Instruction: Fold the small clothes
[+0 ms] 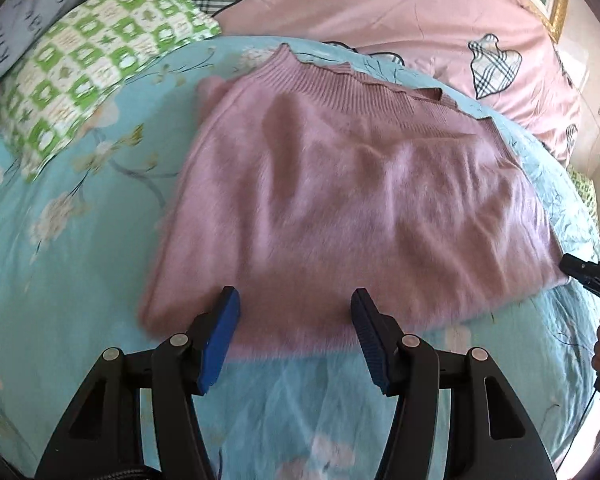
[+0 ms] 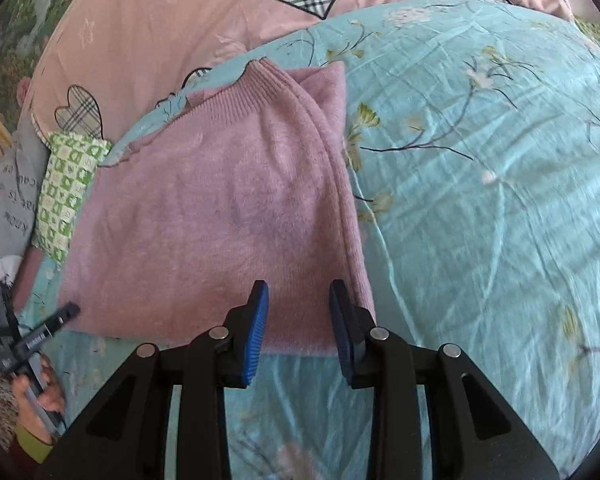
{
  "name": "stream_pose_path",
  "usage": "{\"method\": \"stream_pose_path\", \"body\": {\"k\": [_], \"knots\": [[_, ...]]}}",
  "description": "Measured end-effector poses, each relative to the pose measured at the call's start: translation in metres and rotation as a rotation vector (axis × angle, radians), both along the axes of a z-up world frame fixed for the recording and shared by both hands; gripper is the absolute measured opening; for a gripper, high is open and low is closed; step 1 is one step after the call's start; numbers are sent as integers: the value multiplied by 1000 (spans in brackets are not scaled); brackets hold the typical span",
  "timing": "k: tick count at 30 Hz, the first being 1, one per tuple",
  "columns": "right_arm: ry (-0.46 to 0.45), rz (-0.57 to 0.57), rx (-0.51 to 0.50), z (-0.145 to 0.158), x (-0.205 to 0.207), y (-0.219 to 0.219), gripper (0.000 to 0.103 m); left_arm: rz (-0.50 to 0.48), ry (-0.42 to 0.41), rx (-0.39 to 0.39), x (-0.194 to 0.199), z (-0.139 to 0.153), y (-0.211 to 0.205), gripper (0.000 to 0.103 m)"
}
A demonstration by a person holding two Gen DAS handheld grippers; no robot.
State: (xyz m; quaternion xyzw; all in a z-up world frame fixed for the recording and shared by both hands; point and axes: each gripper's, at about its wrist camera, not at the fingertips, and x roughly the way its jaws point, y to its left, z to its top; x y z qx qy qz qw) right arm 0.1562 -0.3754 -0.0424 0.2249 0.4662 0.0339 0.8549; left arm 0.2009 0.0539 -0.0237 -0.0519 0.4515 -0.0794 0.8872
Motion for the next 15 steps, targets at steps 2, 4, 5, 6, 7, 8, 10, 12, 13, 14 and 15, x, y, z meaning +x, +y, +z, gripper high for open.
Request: {"method": "stream_pose_path", "body": {"k": [2,4,5,6,7,8,10,12,13,14,15], "knots": [[-56,2,49,12,-7,3,33,15,-7,-28,-8,6,5,59],[-105,35,62,24,-5,15,33,20,-23,-45,-10,14,4,60],[-133,77,68,33,2,26,33,10,-33,-52,-7,20,1,60],[-148,102,75,39,9,34,33,1,-41,-50,-1,26,-3,61],[-167,131,81,45,19,44,33,-4,-50,-40,6,32,-7,61],[-188,159,87,51,30,55,33,-14,-67,-31,13,38,-13,61],[-218,206,78,61,55,77,33,-37,-97,-16,32,51,-25,61],[-220,233,89,64,81,95,33,-74,-102,-5,55,58,-39,61],[-216,246,103,63,92,102,33,-88,-101,2,65,60,-46,61],[-209,260,109,62,103,109,33,-100,-103,16,75,61,-53,61],[-205,269,98,61,112,117,33,-121,-101,27,86,61,-61,62]]}}
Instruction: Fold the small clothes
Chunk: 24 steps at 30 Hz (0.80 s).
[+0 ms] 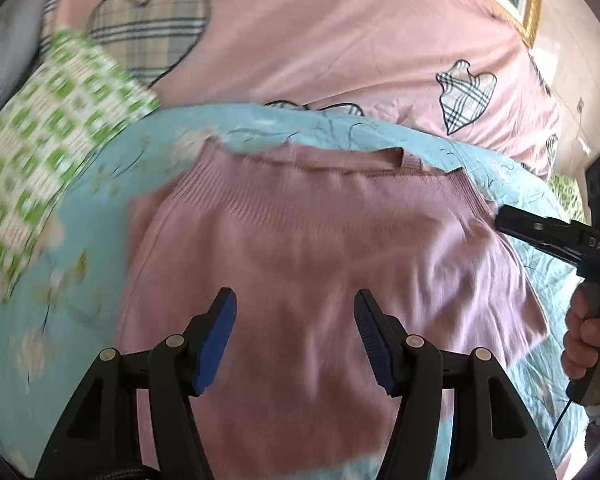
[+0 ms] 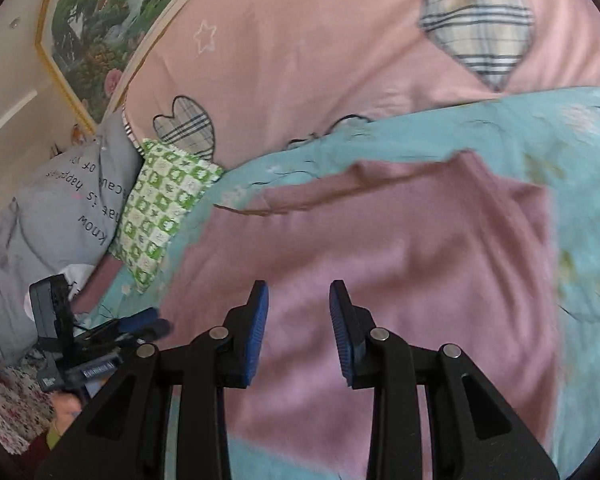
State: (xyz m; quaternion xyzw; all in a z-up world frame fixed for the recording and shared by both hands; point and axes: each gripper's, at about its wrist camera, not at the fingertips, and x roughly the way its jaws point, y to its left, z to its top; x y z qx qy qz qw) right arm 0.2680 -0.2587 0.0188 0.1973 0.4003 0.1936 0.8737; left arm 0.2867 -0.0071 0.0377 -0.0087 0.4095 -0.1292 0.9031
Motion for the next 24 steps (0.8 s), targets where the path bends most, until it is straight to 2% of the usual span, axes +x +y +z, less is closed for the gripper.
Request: {"method": "stream_pose_path", "body": {"k": [4,7,8,9,10,12,15,18,24], "knots": [[31,46,-27,-18,31,16,33,-77,45,71,40,-14,-28,62],[99,66,-44,-47,51,21,33,-97,104,181,72,-40,-48,62],[117,64,-59,-55,56,20,33,-67,105,258,84,-50,-52,62],[148,50,-93,-65,63,19,33,-48,96,285,89,-54,-52,66],[159,26,-120,-72,68,16,31,-30,84,284,96,-55,-48,72],[140,-38,-143,-76,73,4,29,46,68,284,107,-54,-34,76],[143,-120,-110,-71,71,-11,29,109,82,201,111,-50,-11,76],[126,-122,-89,-56,53,-12,31,170,70,178,89,-40,7,74],[68,-114,28,-30,-5,-19,34,192,67,-79,8,-16,36,74]]}}
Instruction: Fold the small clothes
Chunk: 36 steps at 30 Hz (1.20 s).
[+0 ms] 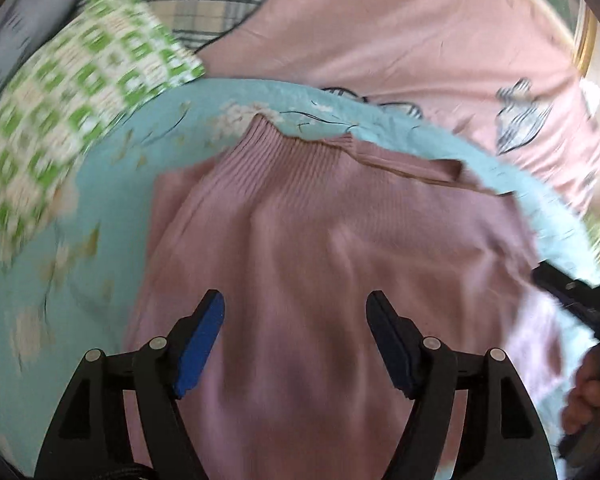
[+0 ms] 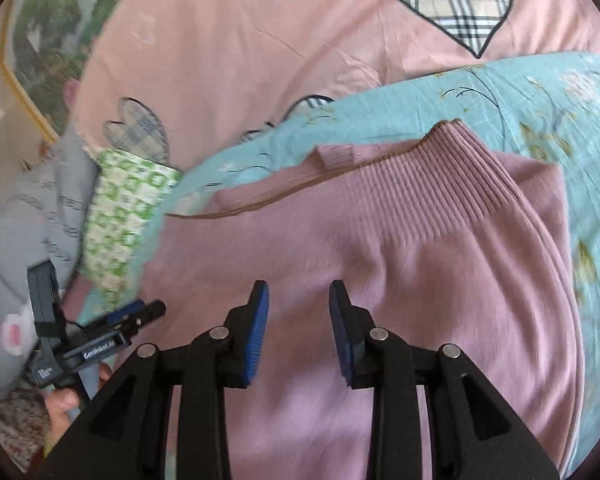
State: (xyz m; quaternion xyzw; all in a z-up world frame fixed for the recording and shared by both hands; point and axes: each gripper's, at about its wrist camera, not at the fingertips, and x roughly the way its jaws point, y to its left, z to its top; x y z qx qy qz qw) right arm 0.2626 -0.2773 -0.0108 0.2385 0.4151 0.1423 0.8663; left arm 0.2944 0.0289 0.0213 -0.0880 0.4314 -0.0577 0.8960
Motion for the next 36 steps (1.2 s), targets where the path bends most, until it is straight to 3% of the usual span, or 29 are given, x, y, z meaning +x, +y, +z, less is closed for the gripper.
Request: {"method": "stream_pose_path", "body": {"k": [5,8,14,16,22,32,33,35,36], "knots": [[-1,4,50,5,-44,3,38,63,-35,-106,-74,0,10,74],[-5,-17,72,5,-74,-3,50,96,18,-164,-102,-15,18,74],[18,-49,139,-5,-121,-15,52,256,77,-263,-144,-51,48,74],[34,-41,141,-10,-133,-14,52,272,70,-313,-146,-55,54,74],[63,-16,143,-18,-156,-10,52,304,51,-340,-126,-57,57,74],[68,-23,144,-20,-156,-13,52,379,-12,-366,-73,-61,59,77],[70,-21,145,-21,-156,-13,52,383,-14,-364,-69,-60,59,74],[73,-21,143,-22,-156,-14,52,374,-15,-350,-62,-58,56,55],[73,-24,142,-23,-155,-16,52,359,-6,-343,-58,-58,54,37]]}}
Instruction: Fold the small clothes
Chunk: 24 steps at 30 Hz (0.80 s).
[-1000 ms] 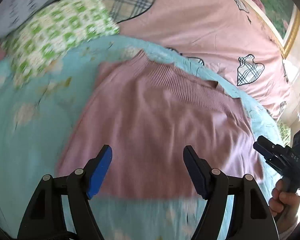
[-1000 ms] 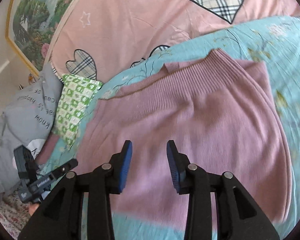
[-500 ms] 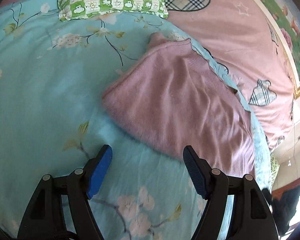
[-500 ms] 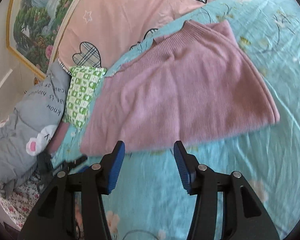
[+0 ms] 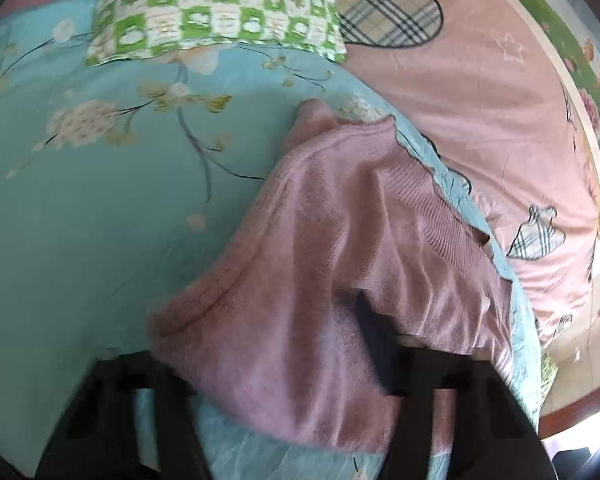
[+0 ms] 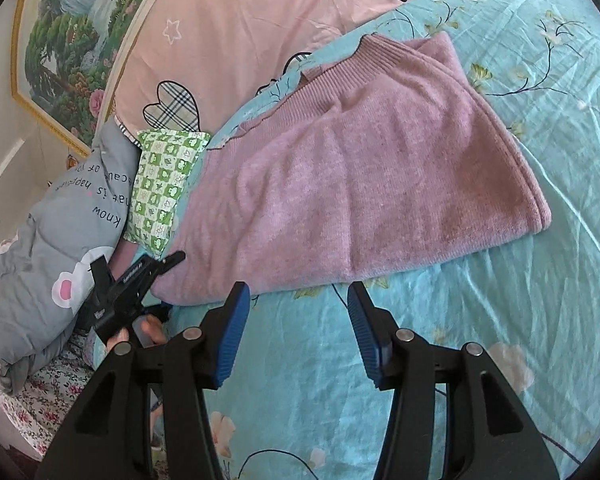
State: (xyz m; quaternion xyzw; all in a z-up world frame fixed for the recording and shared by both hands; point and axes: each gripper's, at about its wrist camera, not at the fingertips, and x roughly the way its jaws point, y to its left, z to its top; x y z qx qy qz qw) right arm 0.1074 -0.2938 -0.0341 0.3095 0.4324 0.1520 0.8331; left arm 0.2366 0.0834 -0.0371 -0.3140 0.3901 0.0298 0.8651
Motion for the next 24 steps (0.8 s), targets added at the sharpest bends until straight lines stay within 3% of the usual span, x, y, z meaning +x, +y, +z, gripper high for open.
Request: {"method": "stream_pose_path", "body": {"k": [1,4,10,17,20,24], "knots": [[0,-6,3,-1,0,-2,52,-14,3,-2,2,0,-1,24],[-4,-34,8,-2,-2,-12,52,-57,-15,37,4,8,-11,14],[-15,-99,19,-1,-6,-35,52,-171,-121,143,-3,50,-59,9],[-18,-187,44,-2,-15,-67,52,-441,-275,219,-9,99,-165,8],[-19,-225,49,-2,-18,-85,52,-562,-288,223,-9,99,-216,8],[-25,-256,37,4,-9,-113,52,-652,-212,250,1,64,-261,8]]}}
